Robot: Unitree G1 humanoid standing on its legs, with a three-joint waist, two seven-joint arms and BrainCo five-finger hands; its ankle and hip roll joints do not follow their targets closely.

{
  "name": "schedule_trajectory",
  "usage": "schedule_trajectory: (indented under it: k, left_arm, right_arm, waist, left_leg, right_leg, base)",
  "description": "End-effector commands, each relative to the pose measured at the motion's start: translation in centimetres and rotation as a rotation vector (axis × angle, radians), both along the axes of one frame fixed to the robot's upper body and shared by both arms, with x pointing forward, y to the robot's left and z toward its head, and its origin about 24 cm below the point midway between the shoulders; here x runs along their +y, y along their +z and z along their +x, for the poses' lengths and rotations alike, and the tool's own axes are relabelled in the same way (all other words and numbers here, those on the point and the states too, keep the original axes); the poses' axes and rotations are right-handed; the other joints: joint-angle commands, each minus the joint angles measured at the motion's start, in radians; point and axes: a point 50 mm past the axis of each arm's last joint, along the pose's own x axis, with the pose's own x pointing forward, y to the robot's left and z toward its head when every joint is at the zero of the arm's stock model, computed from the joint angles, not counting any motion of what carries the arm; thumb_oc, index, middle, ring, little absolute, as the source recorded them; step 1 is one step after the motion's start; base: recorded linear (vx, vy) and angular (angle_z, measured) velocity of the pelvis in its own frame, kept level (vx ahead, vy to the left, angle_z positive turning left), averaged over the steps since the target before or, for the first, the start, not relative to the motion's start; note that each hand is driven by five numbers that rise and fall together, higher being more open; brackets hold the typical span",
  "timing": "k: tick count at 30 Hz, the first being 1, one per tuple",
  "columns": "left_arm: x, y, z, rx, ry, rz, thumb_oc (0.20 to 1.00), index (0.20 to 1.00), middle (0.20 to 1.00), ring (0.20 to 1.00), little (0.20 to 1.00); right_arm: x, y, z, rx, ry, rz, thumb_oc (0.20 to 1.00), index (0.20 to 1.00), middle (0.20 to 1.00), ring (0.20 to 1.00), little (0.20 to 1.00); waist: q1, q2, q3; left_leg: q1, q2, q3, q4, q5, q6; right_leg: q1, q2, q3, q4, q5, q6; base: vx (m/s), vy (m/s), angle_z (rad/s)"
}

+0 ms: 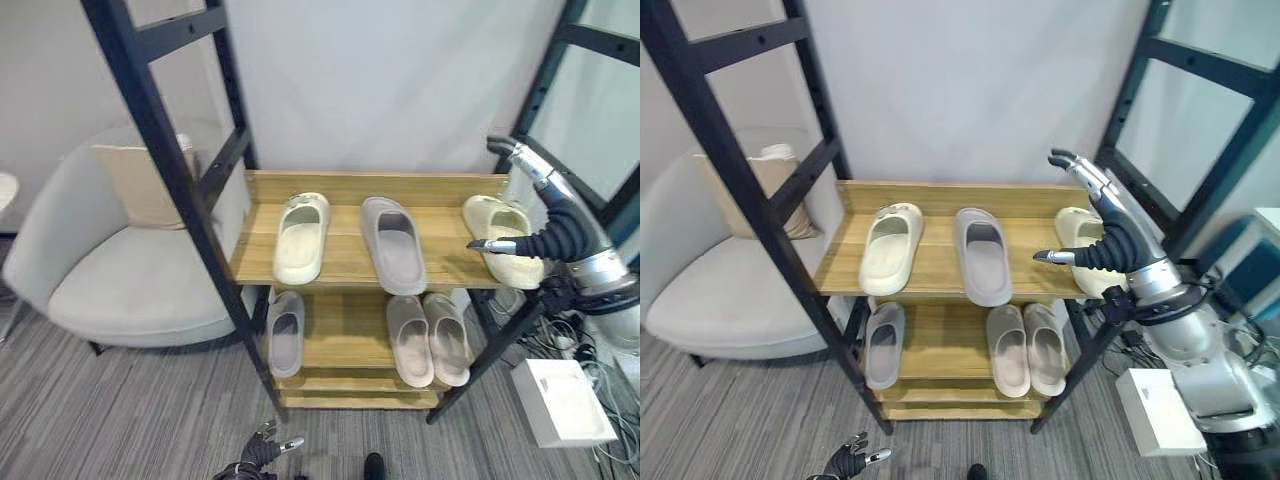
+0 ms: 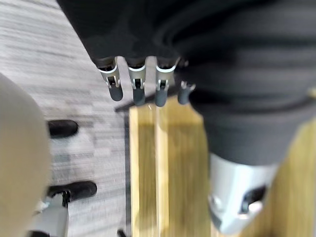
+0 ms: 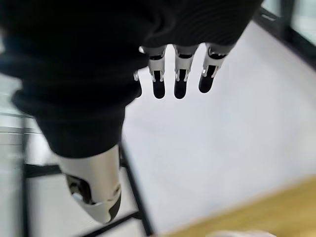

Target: Arrange the slippers neatly on the shoe rack.

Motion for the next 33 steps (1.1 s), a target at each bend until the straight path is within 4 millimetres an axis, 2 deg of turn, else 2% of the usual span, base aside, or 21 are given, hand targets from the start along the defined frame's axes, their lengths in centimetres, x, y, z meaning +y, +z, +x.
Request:
schedule_trajectory:
  k: [1, 5, 11, 23, 29, 30, 31, 32, 33]
  left_arm:
    - [1.1, 0.6, 1.5, -0.044, -0.023, 0.034, 1.0, 1.0, 1.0, 1.0, 1.0]
    - [1.6, 0.6, 1.2, -0.041, -0.018, 0.04, 1.0, 1.0, 1.0, 1.0, 1.0]
    - [1.5, 0.5, 1.1, -0.031, -0.012, 0.043, 1.0, 1.0, 1.0, 1.0, 1.0]
    - [1.2, 0.2, 0.9, -0.017, -0.01, 0.048, 1.0, 1.0, 1.0, 1.0, 1.0]
    - [1.2, 0.2, 0.8, -0.02, -0.003, 0.05, 1.0, 1.0, 1.0, 1.0, 1.0]
    - [1.3, 0.3, 0.9, -0.022, -0.006, 0.053, 1.0, 1.0, 1.0, 1.0, 1.0]
    - [1.3, 0.3, 0.9, -0.025, -0.006, 0.055, 1.0, 1.0, 1.0, 1.0, 1.0]
    - [1.4, 0.3, 1.0, -0.026, -0.004, 0.059, 1.0, 1.0, 1.0, 1.0, 1.0]
    - [1.4, 0.3, 1.0, -0.027, -0.003, 0.058, 1.0, 1.0, 1.0, 1.0, 1.0]
  right_arm:
    - [-0.6, 2.1, 2.0, -0.158, -0.13, 0.01, 1.0, 1.0, 1.0, 1.0, 1.0]
    - [-1.1, 1.4, 4.1, -0.128, -0.212, 0.013, 1.0, 1.0, 1.0, 1.0, 1.0]
    - [-0.3, 1.0, 6.1, -0.09, -0.21, 0.058, 1.0, 1.0, 1.0, 1.0, 1.0]
    - [2.3, -0.4, 7.7, -0.019, -0.148, 0.057, 1.0, 1.0, 1.0, 1.0, 1.0]
    - [1.4, -2.1, 8.4, 0.058, -0.207, -0.015, 1.0, 1.0, 1.0, 1.0, 1.0]
    - [0.8, -2.5, 8.6, 0.075, -0.243, -0.056, 0.595, 0.595, 0.595, 0.595, 0.595]
    - [0.5, -2.8, 8.7, 0.083, -0.265, -0.072, 0.285, 0.285, 0.285, 0.285, 0.285]
    - [0.0, -2.9, 8.8, 0.082, -0.3, -0.112, 0.2, 0.2, 0.2, 0.2, 0.2]
    - [0.0, -2.9, 8.9, 0.081, -0.3, -0.112, 0.2, 0.2, 0.2, 0.2, 0.2]
  waist:
    - [0.052, -0.04, 0.056]
    - [0.085, -0.039, 0.062]
    - [0.112, -0.039, 0.073]
    - [0.152, -0.043, 0.088]
    - [0.159, -0.048, 0.095]
    - [0.164, -0.051, 0.098]
    - [0.165, -0.051, 0.1]
    - [0.166, -0.053, 0.102]
    - [0.165, -0.053, 0.103]
  left_leg:
    - [0.048, -0.003, -0.058, 0.018, -0.052, -0.002]
    - [0.042, -0.007, -0.072, 0.017, -0.049, 0.0]
    - [0.036, -0.012, -0.085, 0.013, -0.043, 0.001]
    - [0.017, -0.017, -0.103, 0.013, -0.037, 0.003]
    - [0.012, -0.02, -0.112, 0.013, -0.036, 0.003]
    - [0.008, -0.021, -0.116, 0.013, -0.035, 0.002]
    - [0.006, -0.021, -0.119, 0.013, -0.034, 0.002]
    - [0.004, -0.021, -0.12, 0.014, -0.033, 0.001]
    - [0.004, -0.021, -0.121, 0.014, -0.033, 0.001]
  right_leg:
    - [0.11, -0.06, -0.012, 0.002, -0.119, 0.076]
    - [0.113, -0.065, -0.027, 0.001, -0.123, 0.077]
    - [0.112, -0.069, -0.038, 0.001, -0.124, 0.078]
    - [0.103, -0.075, -0.056, 0.001, -0.121, 0.082]
    - [0.103, -0.078, -0.067, 0.001, -0.121, 0.085]
    - [0.104, -0.08, -0.073, 0.001, -0.119, 0.085]
    - [0.104, -0.08, -0.076, 0.001, -0.119, 0.086]
    - [0.104, -0.08, -0.079, 0.001, -0.119, 0.086]
    - [0.104, -0.08, -0.08, 0.001, -0.119, 0.086]
  base:
    - [0.03, 0.01, 0.29]
    - [0.01, 0.006, 0.04]
    - [0.02, 0.013, 0.13]
    - [0.01, 0.011, 0.07]
    - [0.0, 0.009, 0.02]
    - [-0.01, 0.01, 0.09]
    - [-0.01, 0.014, 0.14]
    - [0.0, 0.009, 0.13]
    - [-0.01, 0.011, 0.12]
